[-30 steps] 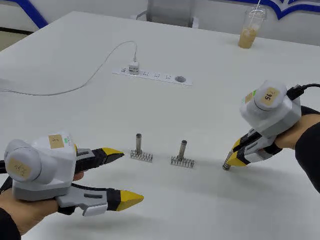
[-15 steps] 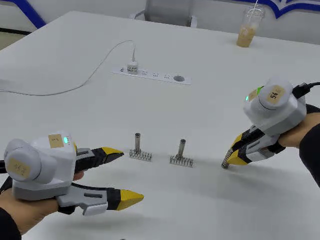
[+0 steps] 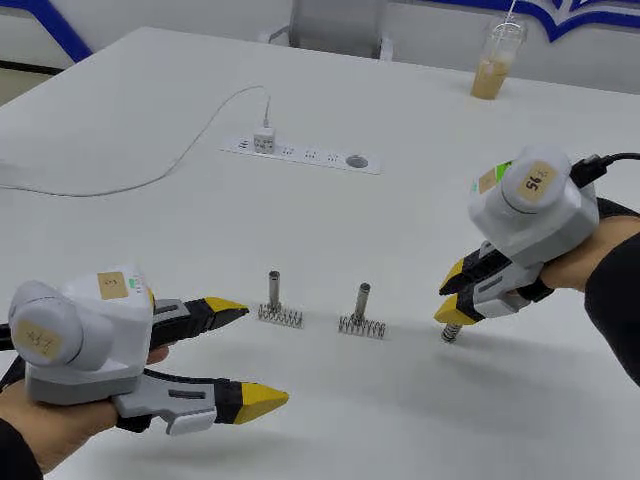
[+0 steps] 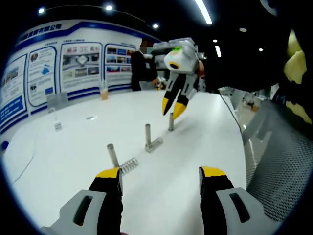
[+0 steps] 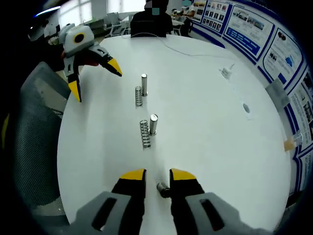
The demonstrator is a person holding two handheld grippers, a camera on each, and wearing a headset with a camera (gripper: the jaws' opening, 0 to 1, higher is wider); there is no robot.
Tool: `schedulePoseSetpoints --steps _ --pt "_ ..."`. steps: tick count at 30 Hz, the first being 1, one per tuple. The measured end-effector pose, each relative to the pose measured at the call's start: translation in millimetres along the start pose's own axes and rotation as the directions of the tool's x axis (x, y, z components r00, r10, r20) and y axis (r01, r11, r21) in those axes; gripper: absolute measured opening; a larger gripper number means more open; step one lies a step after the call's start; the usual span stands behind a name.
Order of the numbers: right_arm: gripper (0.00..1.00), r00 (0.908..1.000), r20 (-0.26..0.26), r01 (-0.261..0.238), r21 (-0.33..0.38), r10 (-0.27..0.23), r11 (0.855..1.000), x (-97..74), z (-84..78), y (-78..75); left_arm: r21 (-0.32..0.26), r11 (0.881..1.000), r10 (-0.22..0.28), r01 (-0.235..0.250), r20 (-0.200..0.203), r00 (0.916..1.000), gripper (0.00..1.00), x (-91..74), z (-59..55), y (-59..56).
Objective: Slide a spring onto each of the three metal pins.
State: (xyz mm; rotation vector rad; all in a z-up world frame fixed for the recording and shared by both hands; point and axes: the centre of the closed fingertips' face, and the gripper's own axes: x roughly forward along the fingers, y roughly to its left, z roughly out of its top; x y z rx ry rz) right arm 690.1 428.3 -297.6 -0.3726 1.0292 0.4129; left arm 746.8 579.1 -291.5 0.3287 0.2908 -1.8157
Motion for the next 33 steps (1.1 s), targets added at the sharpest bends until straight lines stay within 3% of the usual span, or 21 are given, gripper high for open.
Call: schedulePoseSetpoints --steps 14,33 --pt "0.18 0.998 0.015 -0.061 -0.05 0.062 0.997 31.2 23.0 14.2 0.005 1.0 -0.007 0.007 -0.004 1.0 0.64 2.0 0.8 -3.1" --pt "0.15 0.9939 -0.008 -0.11 -0.042 0.11 0.993 62.6 24.8 20.0 0.009 1.0 -0.011 0.011 -0.003 0.9999 0.64 4.7 1.9 -2.1"
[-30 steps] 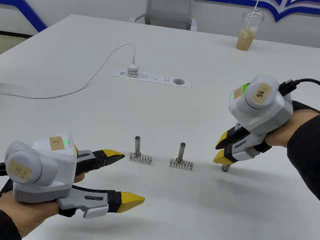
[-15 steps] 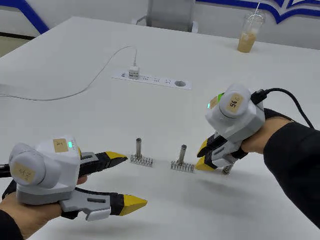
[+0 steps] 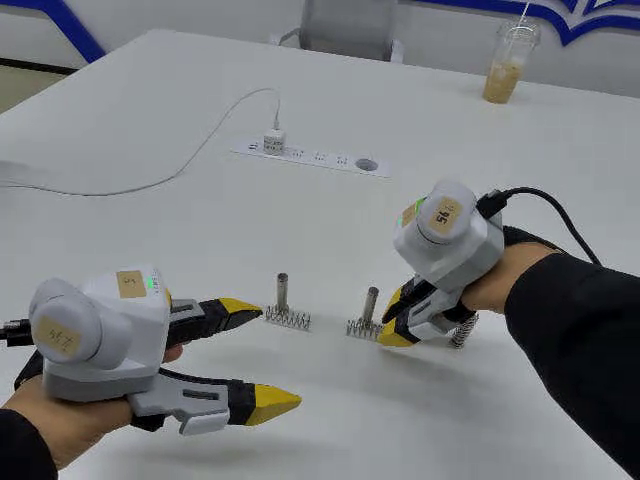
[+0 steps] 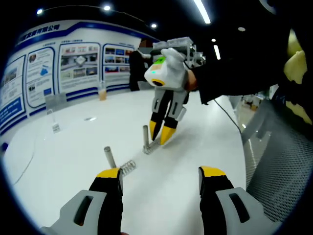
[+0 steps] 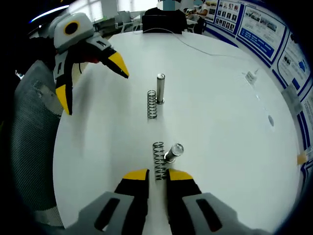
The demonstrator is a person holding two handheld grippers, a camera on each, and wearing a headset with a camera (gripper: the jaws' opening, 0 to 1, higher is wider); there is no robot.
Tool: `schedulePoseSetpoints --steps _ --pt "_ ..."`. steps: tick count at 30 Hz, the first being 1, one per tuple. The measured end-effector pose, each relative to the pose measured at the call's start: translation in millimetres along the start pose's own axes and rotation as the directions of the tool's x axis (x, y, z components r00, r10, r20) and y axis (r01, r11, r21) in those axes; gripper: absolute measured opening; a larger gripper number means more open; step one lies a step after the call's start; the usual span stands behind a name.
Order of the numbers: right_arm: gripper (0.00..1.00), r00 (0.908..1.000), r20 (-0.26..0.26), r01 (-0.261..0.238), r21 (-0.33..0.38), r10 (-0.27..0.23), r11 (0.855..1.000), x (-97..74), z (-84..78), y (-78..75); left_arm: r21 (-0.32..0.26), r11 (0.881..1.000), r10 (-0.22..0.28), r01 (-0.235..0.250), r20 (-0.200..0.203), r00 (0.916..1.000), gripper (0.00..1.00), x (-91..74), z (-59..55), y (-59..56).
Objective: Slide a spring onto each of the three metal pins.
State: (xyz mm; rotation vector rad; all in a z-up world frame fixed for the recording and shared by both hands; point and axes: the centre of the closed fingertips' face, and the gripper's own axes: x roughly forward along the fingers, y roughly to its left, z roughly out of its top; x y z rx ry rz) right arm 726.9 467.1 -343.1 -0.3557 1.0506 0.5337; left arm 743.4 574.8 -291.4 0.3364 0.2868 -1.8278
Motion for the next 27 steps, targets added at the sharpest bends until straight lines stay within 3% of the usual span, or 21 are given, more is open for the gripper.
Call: schedulePoseSetpoints --steps 9,15,23,27 --pt "0.12 0.9994 -0.034 -0.009 -0.013 0.009 1.0 7.4 -6.8 2.0 -0.001 1.0 -0.003 0.003 0.003 1.0 0.63 1.7 0.0 -0.5" --pt "0.12 0.9996 -0.026 -0.011 -0.016 0.011 1.0 6.0 -6.9 3.1 0.002 1.0 -0.009 0.009 0.001 1.0 0.63 3.2 -0.4 -1.1" --pt "0.12 0.9991 -0.034 -0.026 -0.039 0.025 0.999 -1.6 -8.2 17.6 0.016 0.999 -0.036 0.036 -0.012 0.9993 0.62 10.5 -0.9 -7.7" --pt "0.12 0.9993 -0.02 -0.033 -0.067 0.032 0.997 -11.8 -0.5 27.9 0.027 0.998 -0.054 0.055 -0.02 0.9983 0.61 14.6 -0.8 -11.5"
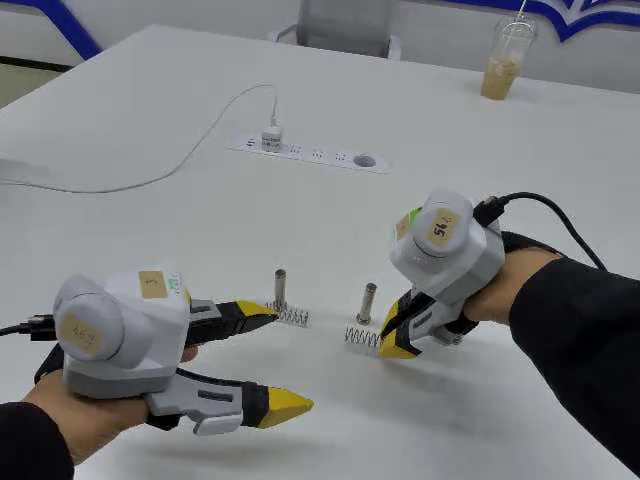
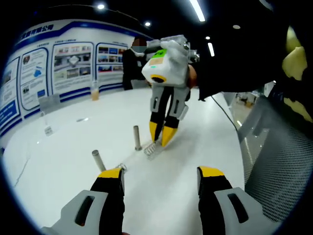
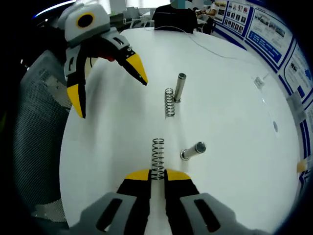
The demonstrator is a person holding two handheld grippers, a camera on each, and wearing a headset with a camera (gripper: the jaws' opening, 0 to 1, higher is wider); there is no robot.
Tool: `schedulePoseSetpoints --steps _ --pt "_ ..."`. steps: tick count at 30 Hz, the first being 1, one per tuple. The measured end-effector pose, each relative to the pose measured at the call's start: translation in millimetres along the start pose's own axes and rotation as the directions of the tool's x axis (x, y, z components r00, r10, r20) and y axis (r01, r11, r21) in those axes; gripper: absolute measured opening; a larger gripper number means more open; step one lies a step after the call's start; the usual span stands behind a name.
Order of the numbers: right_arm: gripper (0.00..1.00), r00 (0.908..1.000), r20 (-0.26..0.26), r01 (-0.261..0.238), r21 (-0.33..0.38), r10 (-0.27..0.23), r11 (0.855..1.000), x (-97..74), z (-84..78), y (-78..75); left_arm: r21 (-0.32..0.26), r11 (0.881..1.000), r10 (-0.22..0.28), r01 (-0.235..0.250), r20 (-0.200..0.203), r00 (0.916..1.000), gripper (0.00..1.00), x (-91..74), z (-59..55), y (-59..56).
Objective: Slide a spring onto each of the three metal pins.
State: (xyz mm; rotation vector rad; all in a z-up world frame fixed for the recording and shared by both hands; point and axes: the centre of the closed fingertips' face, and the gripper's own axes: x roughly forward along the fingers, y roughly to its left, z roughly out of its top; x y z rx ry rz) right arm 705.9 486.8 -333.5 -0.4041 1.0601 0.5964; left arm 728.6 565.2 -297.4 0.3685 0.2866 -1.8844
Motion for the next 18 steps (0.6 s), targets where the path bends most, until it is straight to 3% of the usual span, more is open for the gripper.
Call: schedulePoseSetpoints --steps 11,18 --pt "0.12 0.9993 0.006 -0.035 -0.109 0.036 0.993 -18.0 22.8 32.2 0.042 0.998 -0.044 0.044 0.005 0.999 0.54 7.3 9.0 -9.1" --pt "0.12 0.9983 0.014 -0.053 -0.146 0.056 0.988 -22.5 36.3 43.4 0.072 0.994 -0.079 0.078 0.009 0.9968 0.45 11.2 14.1 -16.9"
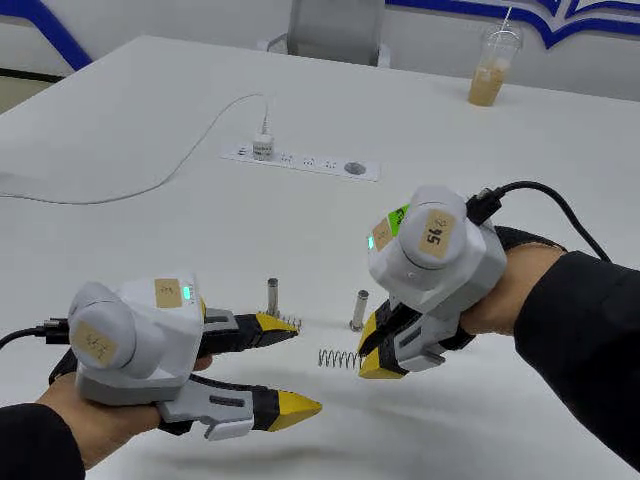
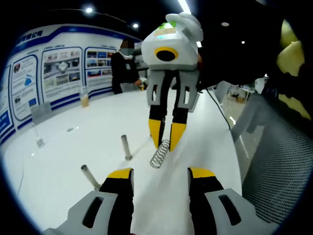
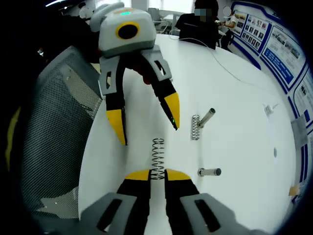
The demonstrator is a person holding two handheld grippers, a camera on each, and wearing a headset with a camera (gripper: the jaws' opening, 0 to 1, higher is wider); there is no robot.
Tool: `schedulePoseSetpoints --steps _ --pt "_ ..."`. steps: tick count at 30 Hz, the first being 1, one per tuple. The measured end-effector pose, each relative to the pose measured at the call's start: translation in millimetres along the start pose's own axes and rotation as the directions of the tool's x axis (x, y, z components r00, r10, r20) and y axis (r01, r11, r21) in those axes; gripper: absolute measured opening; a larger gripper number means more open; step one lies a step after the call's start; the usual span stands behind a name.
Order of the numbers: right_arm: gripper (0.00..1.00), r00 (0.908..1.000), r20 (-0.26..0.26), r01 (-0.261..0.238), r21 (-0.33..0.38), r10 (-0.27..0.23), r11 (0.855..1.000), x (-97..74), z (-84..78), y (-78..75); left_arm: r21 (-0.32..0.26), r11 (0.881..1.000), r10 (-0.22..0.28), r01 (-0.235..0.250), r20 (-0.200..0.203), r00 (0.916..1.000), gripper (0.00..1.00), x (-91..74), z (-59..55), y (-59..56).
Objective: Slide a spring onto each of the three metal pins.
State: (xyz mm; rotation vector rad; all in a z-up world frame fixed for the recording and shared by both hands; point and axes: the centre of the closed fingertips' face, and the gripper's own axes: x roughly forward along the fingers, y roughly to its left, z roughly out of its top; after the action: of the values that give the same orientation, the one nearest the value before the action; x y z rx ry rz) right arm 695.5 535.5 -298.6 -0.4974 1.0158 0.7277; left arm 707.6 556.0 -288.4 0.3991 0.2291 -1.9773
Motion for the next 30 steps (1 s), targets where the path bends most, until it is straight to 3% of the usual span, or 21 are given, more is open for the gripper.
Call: schedulePoseSetpoints --steps 19,30 --pt "0.12 0.999 -0.013 -0.043 -0.057 0.042 0.997 -1.3 8.5 15.5 0.072 0.996 -0.055 0.054 0.013 0.9984 0.16 5.8 4.9 -12.2" --pt "0.12 0.9995 0.011 -0.03 -0.069 0.031 0.997 -13.5 18.6 16.3 0.089 0.995 -0.053 0.052 0.01 0.9985 0.12 6.0 4.5 -11.4"
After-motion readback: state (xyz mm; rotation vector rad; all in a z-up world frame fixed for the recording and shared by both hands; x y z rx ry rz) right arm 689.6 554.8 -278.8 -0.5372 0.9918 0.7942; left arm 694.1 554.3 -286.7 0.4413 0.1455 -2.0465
